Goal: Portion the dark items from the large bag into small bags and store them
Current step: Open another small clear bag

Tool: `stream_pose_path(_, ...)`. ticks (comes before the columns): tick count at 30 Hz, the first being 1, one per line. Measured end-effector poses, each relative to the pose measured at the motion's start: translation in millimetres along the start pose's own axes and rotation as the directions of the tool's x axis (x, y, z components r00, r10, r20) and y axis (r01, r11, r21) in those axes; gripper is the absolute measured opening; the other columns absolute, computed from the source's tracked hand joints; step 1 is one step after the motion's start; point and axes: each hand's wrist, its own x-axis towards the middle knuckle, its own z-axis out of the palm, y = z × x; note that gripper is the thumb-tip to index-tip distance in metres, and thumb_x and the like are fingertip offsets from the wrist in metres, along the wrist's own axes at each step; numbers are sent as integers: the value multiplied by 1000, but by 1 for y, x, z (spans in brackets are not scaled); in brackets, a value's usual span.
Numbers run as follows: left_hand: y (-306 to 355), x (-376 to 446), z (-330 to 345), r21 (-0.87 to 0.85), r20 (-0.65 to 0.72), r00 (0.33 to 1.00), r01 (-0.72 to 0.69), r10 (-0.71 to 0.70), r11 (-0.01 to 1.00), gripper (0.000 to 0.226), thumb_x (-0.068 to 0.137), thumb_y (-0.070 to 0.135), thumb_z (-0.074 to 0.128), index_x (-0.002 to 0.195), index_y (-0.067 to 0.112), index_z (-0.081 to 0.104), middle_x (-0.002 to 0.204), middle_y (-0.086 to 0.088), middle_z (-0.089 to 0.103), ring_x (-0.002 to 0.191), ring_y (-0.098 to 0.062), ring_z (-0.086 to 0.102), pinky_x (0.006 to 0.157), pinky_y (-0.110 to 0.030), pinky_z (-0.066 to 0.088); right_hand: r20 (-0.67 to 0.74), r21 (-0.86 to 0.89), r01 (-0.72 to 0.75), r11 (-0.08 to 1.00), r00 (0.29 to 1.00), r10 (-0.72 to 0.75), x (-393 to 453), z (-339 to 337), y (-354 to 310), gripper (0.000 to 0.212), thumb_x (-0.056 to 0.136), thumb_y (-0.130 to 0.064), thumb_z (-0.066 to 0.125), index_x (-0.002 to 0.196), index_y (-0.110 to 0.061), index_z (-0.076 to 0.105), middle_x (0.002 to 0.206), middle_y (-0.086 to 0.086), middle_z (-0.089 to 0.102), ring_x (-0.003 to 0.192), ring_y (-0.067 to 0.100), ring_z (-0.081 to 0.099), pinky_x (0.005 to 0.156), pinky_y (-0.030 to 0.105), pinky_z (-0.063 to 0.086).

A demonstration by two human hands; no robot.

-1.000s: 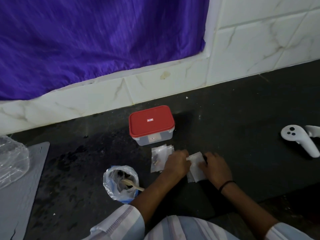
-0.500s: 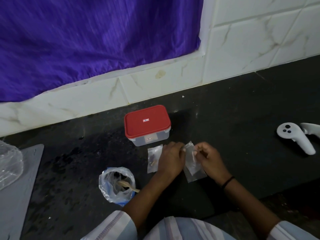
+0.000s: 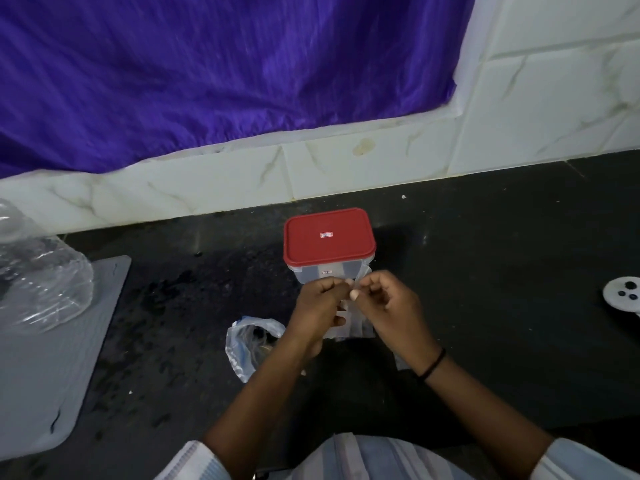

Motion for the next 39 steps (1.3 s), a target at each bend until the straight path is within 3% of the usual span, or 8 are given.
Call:
stream_pose_path(15,-6,-32,-49,-228,-21,992,114,-122,967,7,93,7,62,90,7,68,79,-10,71,73,-19,71,65,-31,59,274,21,-196,980,944,183,4,40,-17,5,88,-9,66,86,-14,67,74,-1,69,69,6,66,67,25,55)
stream_pose_path(19,-9,-35,-50,43,-183,983,19,-10,999,16,93,10,57,79,6,65,76,-12,71,70,-19,71,60,-31,61,197,-82,-208,975,955,220,5,41,-22,11,89,-7,59,82,-15,61,74,2,66,64,12,64,65,34,58)
stream_pose_path(22,-9,-36,-53,430,-346,918,-30,195,902,24,78,36,55,67,16,62,60,-1,69,59,-18,70,63,-41,62,174,-398,131,908,983,-65,1,40,-26,12,90,-10,53,83,-17,47,73,-5,52,62,8,53,55,28,48)
stream_pose_path(26,-5,-40,-53,683,-277,893,-78,356,727,25,78,41,58,65,20,57,61,6,62,62,-14,63,64,-34,55,422,-656,295,695,906,14,0,44,-38,9,96,-20,49,100,-22,57,101,-3,52,87,14,56,70,30,49)
stream_pose_path(29,-2,-43,-50,779,-167,897,-134,409,612,22,79,42,58,65,25,53,66,8,61,67,-17,63,66,-33,53,466,-647,216,731,871,155,6,45,-47,10,92,-22,58,101,-21,63,102,-1,62,87,14,58,73,28,47)
stream_pose_path(32,-3,-46,-57,725,-123,883,-232,453,649,14,76,35,55,66,26,53,62,9,57,60,-9,57,58,-30,48,423,-590,227,775,904,57,10,44,-49,4,89,-24,65,86,-23,64,86,-7,64,75,5,57,64,17,43)
stream_pose_path(34,-8,-49,-66,633,-105,856,-334,505,698,7,71,33,52,75,28,55,72,14,58,68,-4,55,63,-24,44,422,-509,226,831,906,12,13,45,-48,9,88,-19,67,82,-23,62,79,-11,63,70,0,58,60,15,46)
stream_pose_path(39,-28,-48,-92,681,134,837,-466,530,565,82,70,41,76,142,26,40,133,19,39,121,-2,39,96,-8,31,619,-213,84,973,783,68,19,49,-57,25,90,-11,64,105,-31,67,73,-3,68,60,5,65,53,24,53)
